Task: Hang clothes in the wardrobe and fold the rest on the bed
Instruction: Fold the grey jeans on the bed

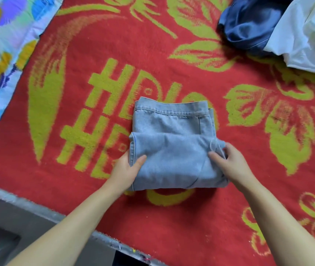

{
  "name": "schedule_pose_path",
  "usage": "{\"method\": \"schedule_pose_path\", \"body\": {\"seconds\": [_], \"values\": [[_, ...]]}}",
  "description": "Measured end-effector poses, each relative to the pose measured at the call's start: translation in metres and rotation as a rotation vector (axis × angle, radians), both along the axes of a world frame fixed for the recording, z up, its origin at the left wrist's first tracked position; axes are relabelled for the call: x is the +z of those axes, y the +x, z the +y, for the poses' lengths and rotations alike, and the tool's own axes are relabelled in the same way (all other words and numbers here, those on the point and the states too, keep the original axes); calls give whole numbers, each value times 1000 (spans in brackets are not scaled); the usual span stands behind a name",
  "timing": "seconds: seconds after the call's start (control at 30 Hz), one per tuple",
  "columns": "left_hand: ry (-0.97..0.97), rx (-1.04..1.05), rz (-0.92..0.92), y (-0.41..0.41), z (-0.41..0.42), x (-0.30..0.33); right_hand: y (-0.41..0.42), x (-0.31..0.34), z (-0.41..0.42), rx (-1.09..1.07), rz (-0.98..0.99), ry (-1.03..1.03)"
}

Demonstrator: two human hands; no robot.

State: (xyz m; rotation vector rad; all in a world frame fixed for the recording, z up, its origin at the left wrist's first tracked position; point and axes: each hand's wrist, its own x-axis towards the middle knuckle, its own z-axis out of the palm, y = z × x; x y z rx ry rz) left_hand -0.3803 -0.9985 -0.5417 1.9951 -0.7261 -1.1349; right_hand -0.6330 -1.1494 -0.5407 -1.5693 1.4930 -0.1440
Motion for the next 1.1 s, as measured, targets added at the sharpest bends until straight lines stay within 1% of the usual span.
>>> {"method": "schedule_pose_path", "body": {"seconds": [0.1, 0.17, 0.27, 0.37, 0.47, 0.5, 0.53, 0.57, 0.6, 0.63, 0.67, 0.7, 0.73, 0.77, 0.83, 0.87, 0.93, 1.03, 1.1], "values": [[-103, 72, -151, 15, -39, 1, 28, 5, -35, -46, -61, -215], [-116, 111, -206, 30, -73, -6, 52, -2, -62, -36, -29, -265], [-49, 82, -284, 51, -108, -33, 80, -26, -88, -33, 54, -294], [28, 70, -379, 56, -118, -62, 88, -56, -87, -32, 169, -324], [174, 85, -520, 48, -123, -68, 98, -66, -79, -35, 307, -321], [223, 77, -565, 47, -124, -65, 101, -64, -79, -21, 399, -337], [247, 51, -635, 46, -122, -60, 104, -59, -77, -1, 490, -369], [223, 10, -733, 45, -118, -54, 106, -53, -73, 31, 540, -424], [146, -59, -857, 40, -116, -48, 111, -46, -69, 89, 530, -517], [52, -154, -989, 32, -114, -42, 117, -41, -59, 189, 476, -628], [-16, -275, -1089, 20, -113, -39, 125, -39, -46, 329, 413, -717], [-26, -407, -1138, 7, -110, -40, 132, -41, -30, 482, 382, -758], [26, -508, -1125, -3, -108, -45, 135, -45, -17, 598, 390, -741], [104, -551, -1078, -8, -104, -51, 132, -51, -9, 658, 429, -664], [237, -495, -962, -5, -90, -70, 108, -68, -9, 598, 536, -514], [260, -459, -942, 1, -82, -76, 91, -74, -13, 553, 569, -505], [262, -460, -919, 7, -69, -81, 63, -78, -17, 539, 627, -502], [273, -492, -808, 10, -62, -82, 51, -76, -18, 585, 668, -360], [320, -503, -746, 14, -68, -77, 53, -70, -24, 612, 673, -311]]}}
